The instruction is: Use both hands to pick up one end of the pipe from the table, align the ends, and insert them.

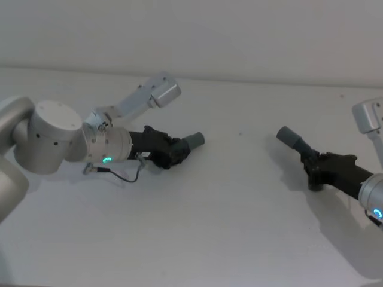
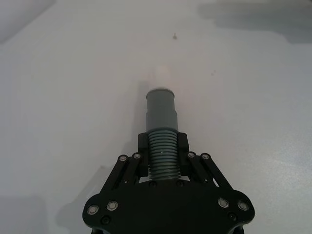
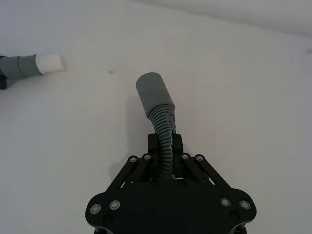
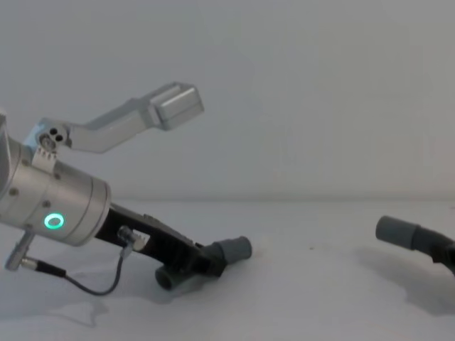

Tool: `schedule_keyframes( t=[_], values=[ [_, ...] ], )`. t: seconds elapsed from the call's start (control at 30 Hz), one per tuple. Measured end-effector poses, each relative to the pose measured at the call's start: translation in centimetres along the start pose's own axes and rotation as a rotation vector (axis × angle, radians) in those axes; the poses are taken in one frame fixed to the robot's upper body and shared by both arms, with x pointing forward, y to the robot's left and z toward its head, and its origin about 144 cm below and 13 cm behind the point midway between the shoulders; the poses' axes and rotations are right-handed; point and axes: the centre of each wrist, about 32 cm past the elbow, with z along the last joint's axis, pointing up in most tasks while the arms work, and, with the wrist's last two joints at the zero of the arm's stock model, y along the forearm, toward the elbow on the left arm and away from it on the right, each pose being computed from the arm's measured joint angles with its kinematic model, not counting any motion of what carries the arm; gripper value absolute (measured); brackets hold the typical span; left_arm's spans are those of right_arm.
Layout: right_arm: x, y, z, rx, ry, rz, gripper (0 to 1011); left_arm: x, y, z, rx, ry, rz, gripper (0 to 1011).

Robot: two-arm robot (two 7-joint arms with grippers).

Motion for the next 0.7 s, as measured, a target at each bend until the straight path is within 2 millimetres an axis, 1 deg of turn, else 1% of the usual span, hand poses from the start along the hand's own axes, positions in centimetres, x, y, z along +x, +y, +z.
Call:
schedule_keyframes(
  t=[0.33,0.7],
  values=[
    [1.5,-1.0,0.0,0.119,-0.084,0.044,155,1.2,1.4,1.6,-0.030,-0.092,-0.038,325],
    [4.1,-2.6,-0.1,0.221,-0.190,0.152,155,2.3,3.2,2.7,-0.062,-0.210,-0.118,327]
  ],
)
